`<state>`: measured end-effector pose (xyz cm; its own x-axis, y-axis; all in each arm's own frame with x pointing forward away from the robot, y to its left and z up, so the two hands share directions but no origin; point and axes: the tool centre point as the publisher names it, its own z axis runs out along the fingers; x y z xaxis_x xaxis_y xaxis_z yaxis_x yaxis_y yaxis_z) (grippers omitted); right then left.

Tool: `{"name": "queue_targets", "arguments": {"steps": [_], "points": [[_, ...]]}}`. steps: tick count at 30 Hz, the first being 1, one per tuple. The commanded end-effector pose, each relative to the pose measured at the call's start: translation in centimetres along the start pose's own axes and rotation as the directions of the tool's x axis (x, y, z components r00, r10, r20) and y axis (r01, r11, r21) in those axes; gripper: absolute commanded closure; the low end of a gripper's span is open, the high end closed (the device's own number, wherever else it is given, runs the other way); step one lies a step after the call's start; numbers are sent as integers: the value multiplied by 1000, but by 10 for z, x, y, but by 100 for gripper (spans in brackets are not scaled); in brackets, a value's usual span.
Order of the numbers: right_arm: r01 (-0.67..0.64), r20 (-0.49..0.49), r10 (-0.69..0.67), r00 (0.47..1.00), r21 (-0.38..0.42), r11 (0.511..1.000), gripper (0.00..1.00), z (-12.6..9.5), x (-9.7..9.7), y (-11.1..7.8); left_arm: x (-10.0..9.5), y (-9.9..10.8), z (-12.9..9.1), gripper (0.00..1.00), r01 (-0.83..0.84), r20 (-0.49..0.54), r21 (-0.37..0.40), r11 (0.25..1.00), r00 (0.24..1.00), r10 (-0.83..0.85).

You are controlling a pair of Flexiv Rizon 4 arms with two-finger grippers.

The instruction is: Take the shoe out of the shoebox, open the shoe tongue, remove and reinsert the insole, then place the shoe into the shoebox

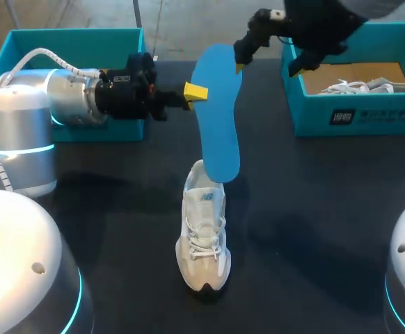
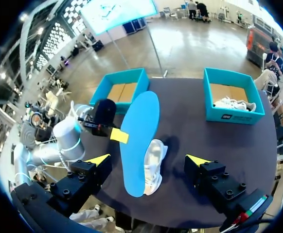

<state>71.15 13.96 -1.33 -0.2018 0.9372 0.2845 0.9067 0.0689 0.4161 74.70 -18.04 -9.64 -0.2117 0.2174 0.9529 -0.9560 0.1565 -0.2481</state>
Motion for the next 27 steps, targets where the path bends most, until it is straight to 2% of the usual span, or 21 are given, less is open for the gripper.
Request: {"name": "queue_targets", "arguments": {"steps": [1, 10, 13, 20, 27], "points": [[-20, 175, 10, 985, 56, 998, 0, 10, 14, 16, -1, 1, 0, 100, 0, 1, 0, 1000, 1000, 0], [-92, 296, 50, 954, 132, 987, 0, 15, 21, 15, -1, 1, 0, 100, 0, 1, 0, 1000, 1000, 0], [-118, 292, 66, 954, 162, 980, 0, 18, 23, 14, -1, 1, 0, 100, 0, 1, 0, 1000, 1000, 0], [-136, 307, 86, 948, 146, 980, 0, 21, 34, 16, -1, 1, 0, 100, 0, 1, 0, 1000, 1000, 0], [-128, 320, 70, 945, 165, 978, 0, 28, 45, 13, -1, 1, 0, 100, 0, 1, 0, 1000, 1000, 0]]}}
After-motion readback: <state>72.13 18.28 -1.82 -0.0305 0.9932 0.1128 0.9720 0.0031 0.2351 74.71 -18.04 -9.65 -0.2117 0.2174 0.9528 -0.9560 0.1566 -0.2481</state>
